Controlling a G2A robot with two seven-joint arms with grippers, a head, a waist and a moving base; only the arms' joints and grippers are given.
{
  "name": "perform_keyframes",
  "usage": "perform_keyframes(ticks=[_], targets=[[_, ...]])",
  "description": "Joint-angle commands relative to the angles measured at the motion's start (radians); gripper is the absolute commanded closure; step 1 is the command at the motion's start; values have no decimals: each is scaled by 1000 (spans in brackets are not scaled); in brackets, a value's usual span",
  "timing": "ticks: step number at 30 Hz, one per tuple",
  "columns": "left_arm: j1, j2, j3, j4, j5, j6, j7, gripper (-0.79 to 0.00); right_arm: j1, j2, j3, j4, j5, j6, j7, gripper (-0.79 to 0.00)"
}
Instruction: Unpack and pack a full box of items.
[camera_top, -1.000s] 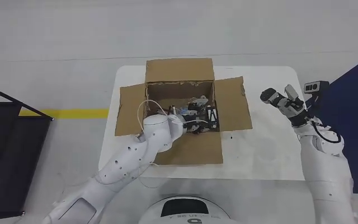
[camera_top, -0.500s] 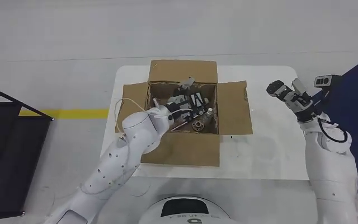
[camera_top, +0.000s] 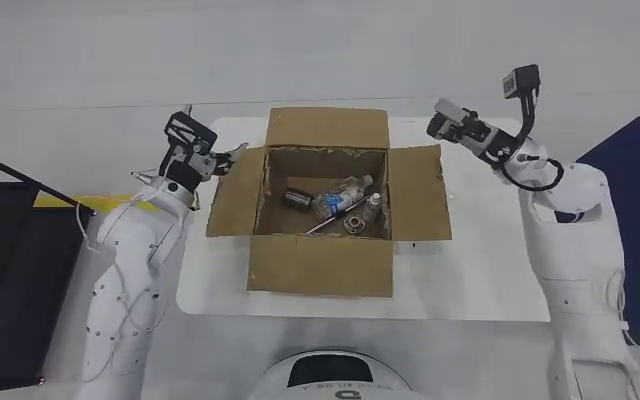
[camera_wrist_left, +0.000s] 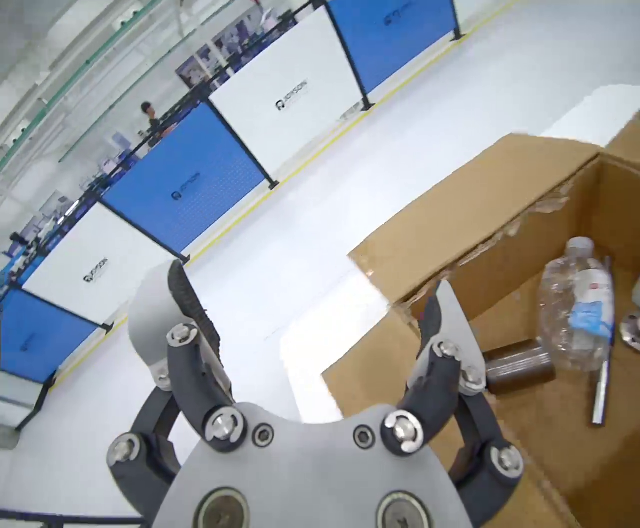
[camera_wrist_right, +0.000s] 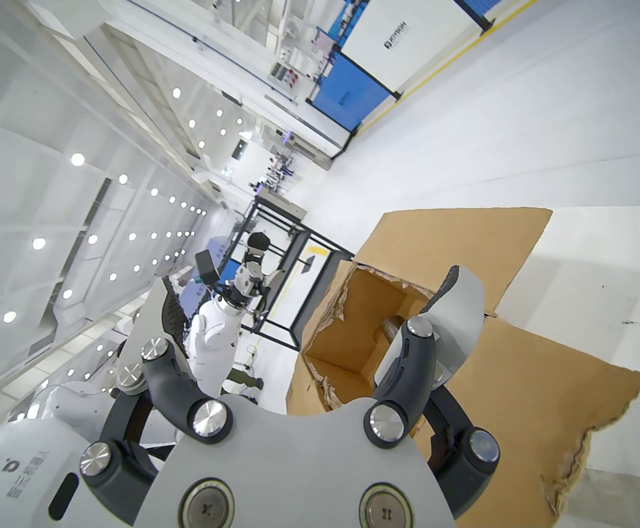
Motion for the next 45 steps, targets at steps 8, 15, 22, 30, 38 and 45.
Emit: perform_keyframes(ticks=[8, 15, 22, 30, 38, 45], targets=[[-1, 0, 12, -2, 1, 0, -1, -785, 8, -1, -8, 1, 4, 2, -1, -785], [-1, 0, 12, -2, 1, 0, -1, -785, 8, -1, -8, 1, 4, 2, -1, -785], [-1, 0, 12, -2, 1, 0, -1, -785, 8, -1, -8, 1, 4, 2, -1, -785], [-1, 0, 12, -2, 1, 0, -1, -785, -7, 0, -39, -64, -85, 21, -9, -785], [-1, 0, 12, -2, 1, 0, -1, -785, -3, 5, -65, -128, -177, 57, 22, -785], [-1, 0, 12, -2, 1, 0, -1, -785, -3, 5, -65, -128, -177, 57, 22, -785]])
